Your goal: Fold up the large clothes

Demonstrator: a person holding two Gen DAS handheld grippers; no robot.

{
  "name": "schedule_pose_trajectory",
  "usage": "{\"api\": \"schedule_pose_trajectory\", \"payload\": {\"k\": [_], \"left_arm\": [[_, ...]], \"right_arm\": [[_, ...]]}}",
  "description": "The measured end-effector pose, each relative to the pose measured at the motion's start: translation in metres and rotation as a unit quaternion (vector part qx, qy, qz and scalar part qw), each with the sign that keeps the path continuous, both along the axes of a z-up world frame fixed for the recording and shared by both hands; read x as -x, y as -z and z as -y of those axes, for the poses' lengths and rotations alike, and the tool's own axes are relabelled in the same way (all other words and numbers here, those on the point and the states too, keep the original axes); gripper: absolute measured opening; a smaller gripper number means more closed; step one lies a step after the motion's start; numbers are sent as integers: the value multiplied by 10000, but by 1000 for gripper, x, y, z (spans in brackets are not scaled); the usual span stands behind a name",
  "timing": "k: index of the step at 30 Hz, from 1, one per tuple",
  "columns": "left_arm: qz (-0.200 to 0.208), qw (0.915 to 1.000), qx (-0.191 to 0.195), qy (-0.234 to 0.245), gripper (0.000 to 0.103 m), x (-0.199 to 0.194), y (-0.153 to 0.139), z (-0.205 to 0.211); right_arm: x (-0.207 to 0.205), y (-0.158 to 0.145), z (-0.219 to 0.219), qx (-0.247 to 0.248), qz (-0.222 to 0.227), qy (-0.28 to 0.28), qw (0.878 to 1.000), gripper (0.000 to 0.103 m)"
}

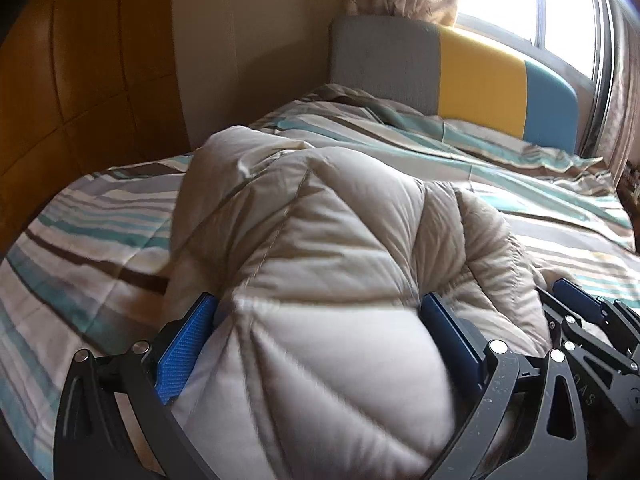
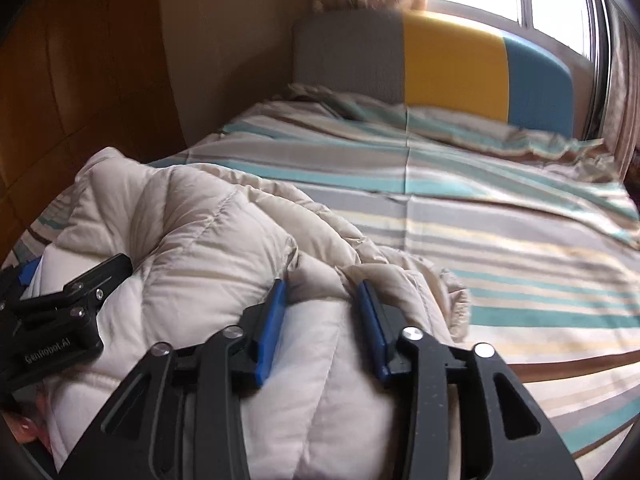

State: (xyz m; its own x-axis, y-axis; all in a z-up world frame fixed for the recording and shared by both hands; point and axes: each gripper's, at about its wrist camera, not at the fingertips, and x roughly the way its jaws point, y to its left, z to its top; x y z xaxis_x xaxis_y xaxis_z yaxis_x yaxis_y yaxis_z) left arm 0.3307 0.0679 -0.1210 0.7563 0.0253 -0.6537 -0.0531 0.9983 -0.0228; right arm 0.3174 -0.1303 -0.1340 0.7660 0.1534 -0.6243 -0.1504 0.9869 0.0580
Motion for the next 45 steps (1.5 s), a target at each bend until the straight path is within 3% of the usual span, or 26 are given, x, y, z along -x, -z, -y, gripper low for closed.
{"api": "schedule_pose_trajectory", "payload": {"k": [2,8,13,18,22,27,33,45], "left_arm": [[56,9999,146,-14,100,14,-4,-4],[317,9994,93,-65,100,63,-9,-7],[299,9994,145,-35,100,104,-6,-16],[241,9994,-169,-168,100,140,-13,-25],[266,9976,-529,-355,100,169,-23,-31],[429,9973,-497,-327,100,205,-42,-33],[686,9966,-283,-364,100,244,-67,-35],[722,9968,-255,-220,100,285,-74,-23]], "right_arm": [[9,-4,1,-20,16,3,10000,51],[50,-15,3,-76,142,47,9999,61],[90,-25,2,-117,208,-9,9997,68],[128,-29,0,-97,138,-78,9998,76],[163,-33,3,-206,143,7,9997,94],[201,-43,10,-312,127,117,9994,100],[248,-61,21,-284,297,320,9986,101],[288,-88,22,-209,514,260,9981,101]]}}
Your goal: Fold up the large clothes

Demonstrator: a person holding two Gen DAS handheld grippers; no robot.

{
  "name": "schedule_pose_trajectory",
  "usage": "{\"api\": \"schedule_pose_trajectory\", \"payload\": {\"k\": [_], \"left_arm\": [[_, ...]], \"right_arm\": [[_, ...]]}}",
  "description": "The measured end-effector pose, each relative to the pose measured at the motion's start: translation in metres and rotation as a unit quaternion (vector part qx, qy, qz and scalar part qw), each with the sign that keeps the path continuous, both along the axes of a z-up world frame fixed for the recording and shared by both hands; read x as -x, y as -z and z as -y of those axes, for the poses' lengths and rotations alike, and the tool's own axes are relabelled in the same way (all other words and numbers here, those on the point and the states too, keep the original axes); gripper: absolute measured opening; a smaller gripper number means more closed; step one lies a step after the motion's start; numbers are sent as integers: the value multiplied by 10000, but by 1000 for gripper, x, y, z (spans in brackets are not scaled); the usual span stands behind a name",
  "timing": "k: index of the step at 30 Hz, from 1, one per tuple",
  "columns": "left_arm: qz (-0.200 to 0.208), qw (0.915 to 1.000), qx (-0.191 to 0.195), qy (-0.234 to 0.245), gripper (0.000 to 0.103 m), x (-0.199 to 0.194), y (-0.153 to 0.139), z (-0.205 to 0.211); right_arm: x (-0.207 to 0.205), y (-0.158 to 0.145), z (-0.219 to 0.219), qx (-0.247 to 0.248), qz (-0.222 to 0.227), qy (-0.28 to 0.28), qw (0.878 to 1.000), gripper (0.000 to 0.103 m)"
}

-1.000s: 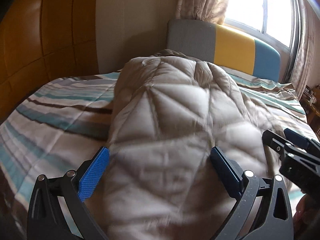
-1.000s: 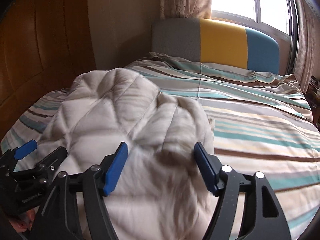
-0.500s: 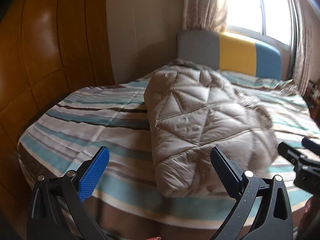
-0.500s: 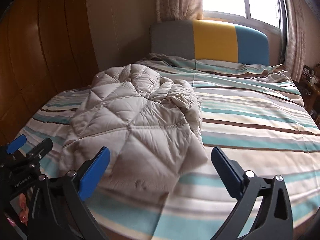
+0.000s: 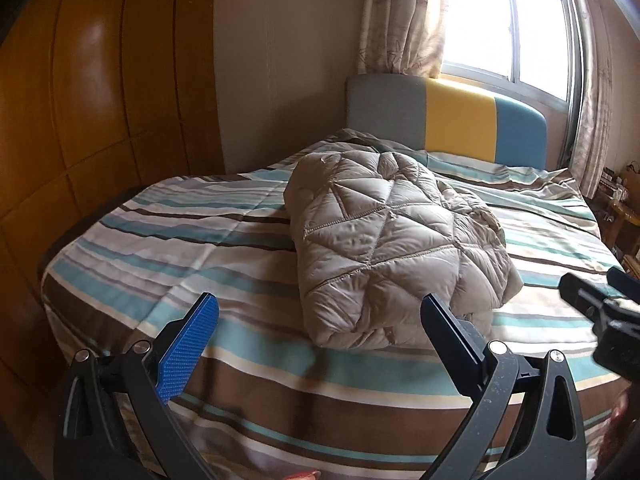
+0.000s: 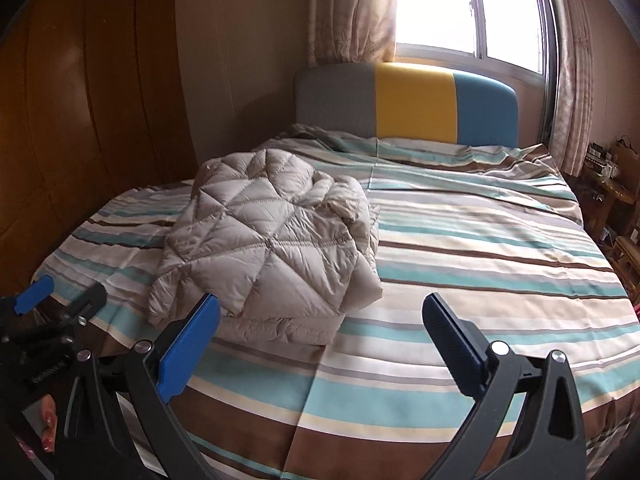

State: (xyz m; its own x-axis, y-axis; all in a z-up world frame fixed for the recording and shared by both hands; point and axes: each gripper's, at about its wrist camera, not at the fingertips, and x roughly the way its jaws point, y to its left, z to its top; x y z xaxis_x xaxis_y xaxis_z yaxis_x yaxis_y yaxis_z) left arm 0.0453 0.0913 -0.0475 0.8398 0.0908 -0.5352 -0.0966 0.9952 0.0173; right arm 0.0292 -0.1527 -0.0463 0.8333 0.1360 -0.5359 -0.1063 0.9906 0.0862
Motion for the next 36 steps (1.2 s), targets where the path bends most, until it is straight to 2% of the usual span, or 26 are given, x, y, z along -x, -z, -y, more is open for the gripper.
{"api": "schedule_pose_trajectory", "payload": {"k": [14,36], "left_arm": [[-29,10000,81,44,100,2,3,3],[-29,10000,3,-18,100,2,5,5]], "right_arm": [[2,2,8,-69,-12,34,10000,101],[4,3,6,-62,-45,-32,10000,101]]}}
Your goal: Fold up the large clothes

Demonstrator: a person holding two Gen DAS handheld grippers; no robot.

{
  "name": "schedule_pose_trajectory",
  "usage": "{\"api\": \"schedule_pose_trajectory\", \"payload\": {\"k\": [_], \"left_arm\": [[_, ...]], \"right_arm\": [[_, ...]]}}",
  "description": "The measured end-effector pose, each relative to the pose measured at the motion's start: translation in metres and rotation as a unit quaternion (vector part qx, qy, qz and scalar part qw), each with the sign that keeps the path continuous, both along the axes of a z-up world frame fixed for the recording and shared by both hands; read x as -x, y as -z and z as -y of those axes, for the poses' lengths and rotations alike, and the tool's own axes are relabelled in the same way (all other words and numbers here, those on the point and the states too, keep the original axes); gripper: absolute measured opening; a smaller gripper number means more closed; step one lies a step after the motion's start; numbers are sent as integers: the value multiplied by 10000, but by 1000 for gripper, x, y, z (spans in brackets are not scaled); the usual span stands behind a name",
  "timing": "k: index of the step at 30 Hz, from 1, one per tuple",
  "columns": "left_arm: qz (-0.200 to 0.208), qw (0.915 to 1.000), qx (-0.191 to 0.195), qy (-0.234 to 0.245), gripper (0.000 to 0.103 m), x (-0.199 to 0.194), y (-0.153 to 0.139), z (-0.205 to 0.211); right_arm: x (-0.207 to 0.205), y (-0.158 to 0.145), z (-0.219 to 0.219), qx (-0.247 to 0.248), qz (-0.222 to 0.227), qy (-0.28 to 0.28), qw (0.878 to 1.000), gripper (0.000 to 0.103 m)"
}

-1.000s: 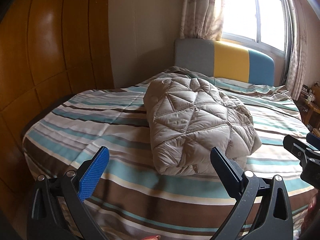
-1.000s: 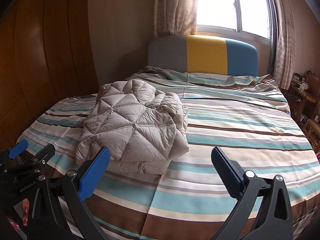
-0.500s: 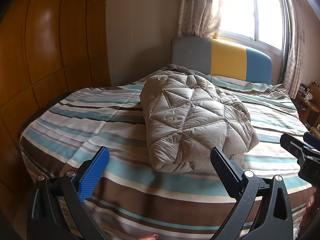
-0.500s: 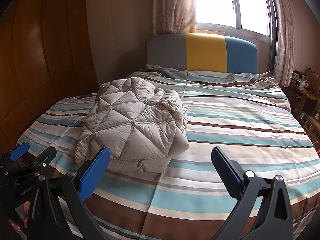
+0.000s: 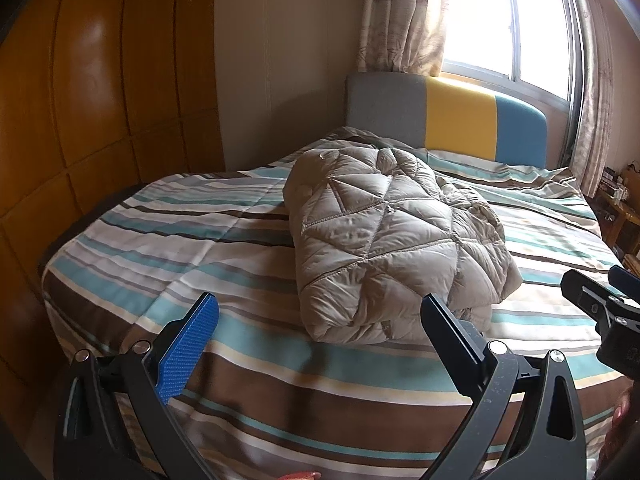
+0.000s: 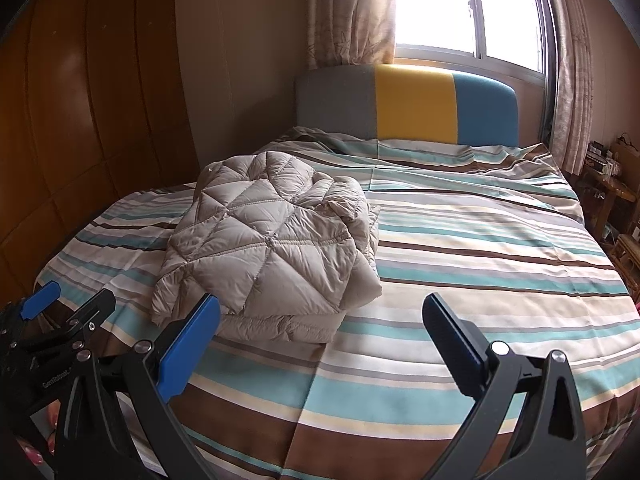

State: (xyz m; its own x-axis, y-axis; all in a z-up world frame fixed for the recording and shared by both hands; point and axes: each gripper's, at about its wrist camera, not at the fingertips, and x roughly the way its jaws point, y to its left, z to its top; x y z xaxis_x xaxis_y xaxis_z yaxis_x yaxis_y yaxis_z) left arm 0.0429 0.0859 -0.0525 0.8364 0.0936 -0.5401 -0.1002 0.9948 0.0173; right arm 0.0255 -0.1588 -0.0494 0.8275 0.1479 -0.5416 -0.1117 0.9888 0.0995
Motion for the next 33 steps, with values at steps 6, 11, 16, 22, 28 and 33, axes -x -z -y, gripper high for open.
{"api": "schedule_pose_trajectory", "payload": {"k": [6,11,16,22,28,33], "left_arm": [[-35,10000,54,23,100,0,1,1],[-97,9999,107,36,100,-1,2,1],[-147,9997,183,97,100,-1,4,1],[-202,9991,339,132,100,0,6,2],[-264,9990,334,162,100,-1,11,4],[-293,9992,235,133,100,-4,17,5]], "right_arm": [[0,0,0,11,-23,-14,10000,101],[0,1,1,-7,-15,-10,10000,101],[0,2,1,-13,-47,-35,10000,101],[-1,4,1,-31,-74,-39,10000,101],[-3,8,4,-83,-149,-39,9998,101],[-9,16,7,-126,-265,-21,9996,101]]}}
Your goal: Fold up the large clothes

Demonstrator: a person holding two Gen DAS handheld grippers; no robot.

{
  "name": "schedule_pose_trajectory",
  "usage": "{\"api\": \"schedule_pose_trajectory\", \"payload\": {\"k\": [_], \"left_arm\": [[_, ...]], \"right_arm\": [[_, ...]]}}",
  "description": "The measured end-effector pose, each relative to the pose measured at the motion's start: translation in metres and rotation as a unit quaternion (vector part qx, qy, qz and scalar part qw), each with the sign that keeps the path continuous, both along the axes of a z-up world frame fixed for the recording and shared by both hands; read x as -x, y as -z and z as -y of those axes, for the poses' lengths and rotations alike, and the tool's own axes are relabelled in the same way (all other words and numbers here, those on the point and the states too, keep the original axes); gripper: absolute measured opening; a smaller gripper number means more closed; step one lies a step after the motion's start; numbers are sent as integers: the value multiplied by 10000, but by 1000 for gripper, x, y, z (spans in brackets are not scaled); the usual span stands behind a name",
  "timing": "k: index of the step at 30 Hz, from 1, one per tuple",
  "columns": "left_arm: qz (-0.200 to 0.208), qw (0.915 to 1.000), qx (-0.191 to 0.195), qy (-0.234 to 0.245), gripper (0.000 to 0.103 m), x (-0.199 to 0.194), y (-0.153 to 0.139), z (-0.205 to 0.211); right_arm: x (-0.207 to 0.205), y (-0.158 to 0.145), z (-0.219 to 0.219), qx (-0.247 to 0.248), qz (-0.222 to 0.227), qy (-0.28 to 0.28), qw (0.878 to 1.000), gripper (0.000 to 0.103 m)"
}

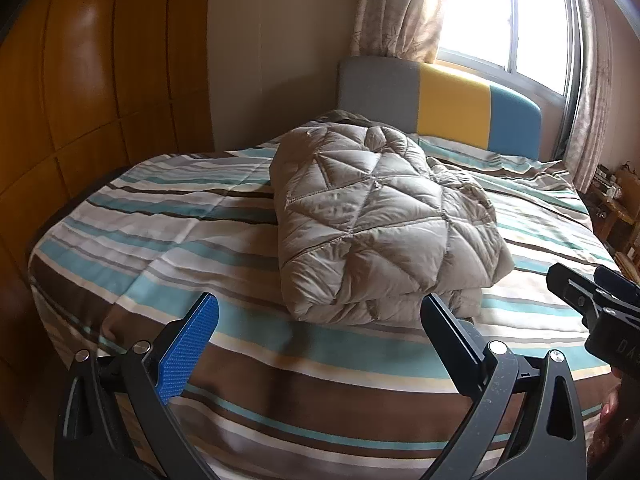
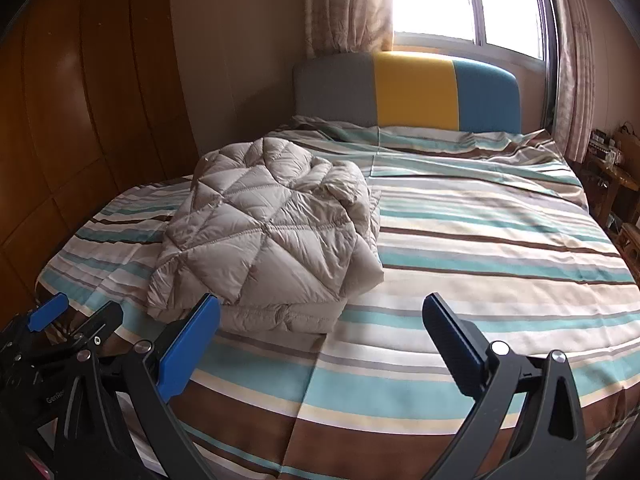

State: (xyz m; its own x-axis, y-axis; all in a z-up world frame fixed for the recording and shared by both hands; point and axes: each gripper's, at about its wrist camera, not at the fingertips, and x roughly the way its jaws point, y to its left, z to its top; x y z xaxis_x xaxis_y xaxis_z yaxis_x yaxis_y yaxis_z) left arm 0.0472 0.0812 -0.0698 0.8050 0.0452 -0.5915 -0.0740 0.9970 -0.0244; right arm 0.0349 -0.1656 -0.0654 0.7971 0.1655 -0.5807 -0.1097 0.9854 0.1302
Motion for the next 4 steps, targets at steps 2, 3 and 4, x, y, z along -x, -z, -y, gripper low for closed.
{"api": "schedule_pose_trajectory", "payload": {"k": [2,3,4], "left_arm": [[-68,10000,-51,1,100,-4,5,-1],[-106,9999,-64,-36,100,-7,8,-2],[-132,9999,-67,-69,100,-9,11,-3]], "right_arm": [[-5,5,3,-29,-83,19,10000,101],[-8,8,4,-35,-130,30,9999,101],[-13,12,6,-40,-196,47,9998,101]]}}
